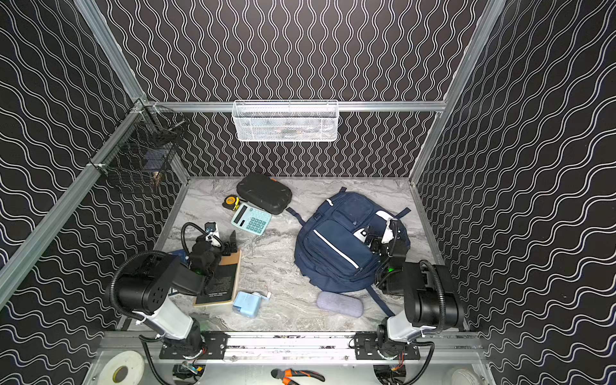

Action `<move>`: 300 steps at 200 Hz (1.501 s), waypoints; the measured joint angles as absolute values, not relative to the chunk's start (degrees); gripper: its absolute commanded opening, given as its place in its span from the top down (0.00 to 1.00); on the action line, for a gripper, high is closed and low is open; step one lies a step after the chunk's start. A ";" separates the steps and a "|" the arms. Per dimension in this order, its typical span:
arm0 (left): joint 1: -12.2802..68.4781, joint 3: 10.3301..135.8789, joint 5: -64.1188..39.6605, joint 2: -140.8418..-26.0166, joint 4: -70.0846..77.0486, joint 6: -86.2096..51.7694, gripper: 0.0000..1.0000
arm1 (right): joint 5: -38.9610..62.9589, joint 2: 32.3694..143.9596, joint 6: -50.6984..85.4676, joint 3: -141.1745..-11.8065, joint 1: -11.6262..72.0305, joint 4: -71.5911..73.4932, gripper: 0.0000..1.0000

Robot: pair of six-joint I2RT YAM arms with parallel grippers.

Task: Pack books, pencil case, and school supplies into a backpack
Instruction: Pick up the student bag from the center of the table.

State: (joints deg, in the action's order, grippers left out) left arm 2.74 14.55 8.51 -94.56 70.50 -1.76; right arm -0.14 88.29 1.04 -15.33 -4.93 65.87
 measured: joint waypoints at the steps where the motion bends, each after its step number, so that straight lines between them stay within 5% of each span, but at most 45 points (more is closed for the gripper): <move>1: 2.74 14.55 8.51 -94.56 70.50 -1.76 0.01 | -0.14 88.29 1.04 -15.33 -4.93 65.87 0.01; 204: 2.85 14.74 8.32 -94.15 69.58 -1.76 0.02 | -0.21 87.48 1.08 -15.33 -4.93 65.17 0.01; 265: 2.66 16.78 6.13 -77.76 58.37 -1.63 0.03 | -8.03 69.76 4.97 -26.02 -5.08 40.51 0.01; 300: 2.79 25.23 5.50 -66.15 42.81 -1.58 0.13 | -8.58 64.25 13.08 -38.02 -5.08 18.09 0.01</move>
